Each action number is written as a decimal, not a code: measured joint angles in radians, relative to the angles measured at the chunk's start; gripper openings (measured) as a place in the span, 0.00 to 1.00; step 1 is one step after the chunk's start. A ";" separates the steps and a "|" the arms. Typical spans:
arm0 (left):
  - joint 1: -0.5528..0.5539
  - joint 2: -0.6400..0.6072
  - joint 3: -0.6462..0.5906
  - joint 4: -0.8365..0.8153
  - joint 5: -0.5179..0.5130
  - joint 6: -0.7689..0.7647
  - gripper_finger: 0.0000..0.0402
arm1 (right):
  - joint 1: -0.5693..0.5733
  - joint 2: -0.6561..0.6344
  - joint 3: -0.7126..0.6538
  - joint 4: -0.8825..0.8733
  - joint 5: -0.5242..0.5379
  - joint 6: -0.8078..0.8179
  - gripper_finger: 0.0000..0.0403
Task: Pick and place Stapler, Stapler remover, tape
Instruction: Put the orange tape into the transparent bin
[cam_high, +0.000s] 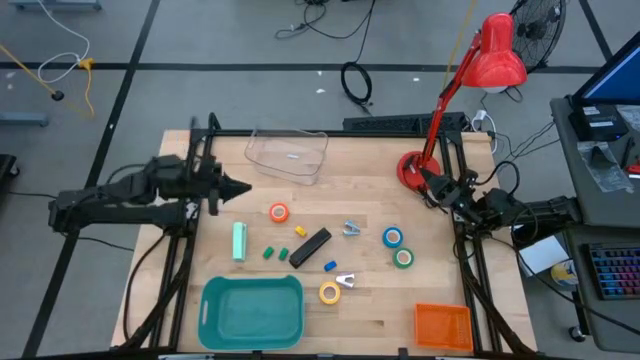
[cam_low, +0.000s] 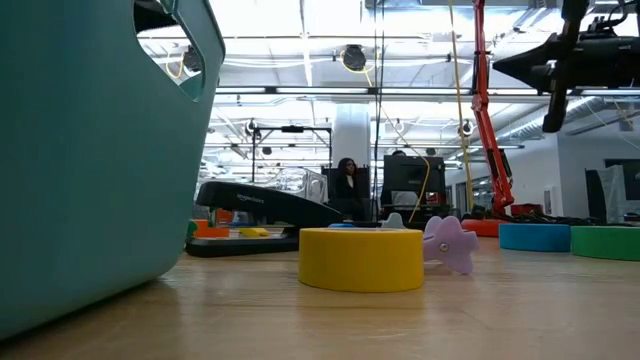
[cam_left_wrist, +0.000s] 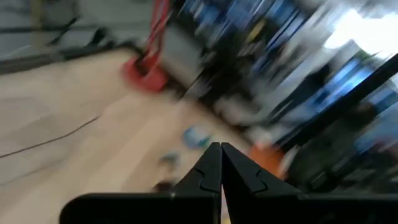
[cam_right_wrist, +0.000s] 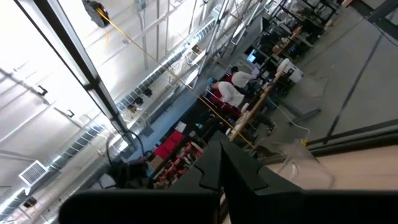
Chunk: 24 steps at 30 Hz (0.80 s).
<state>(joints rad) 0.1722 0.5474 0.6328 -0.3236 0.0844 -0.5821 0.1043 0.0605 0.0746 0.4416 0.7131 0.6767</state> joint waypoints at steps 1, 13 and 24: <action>0.000 0.050 0.046 -0.069 -0.009 0.037 0.01 | 0.000 0.000 0.000 -0.007 0.000 0.000 0.00; 0.031 0.480 0.188 -0.297 -0.111 0.196 0.01 | 0.000 0.000 0.000 -0.050 -0.006 0.019 0.00; 0.105 0.806 0.207 -0.358 0.037 0.159 0.37 | 0.000 0.002 0.000 -0.096 0.002 0.019 0.00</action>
<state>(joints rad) 0.2776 1.3535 0.8402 -0.6820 0.1216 -0.4235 0.1043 0.0624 0.0746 0.3454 0.7155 0.6960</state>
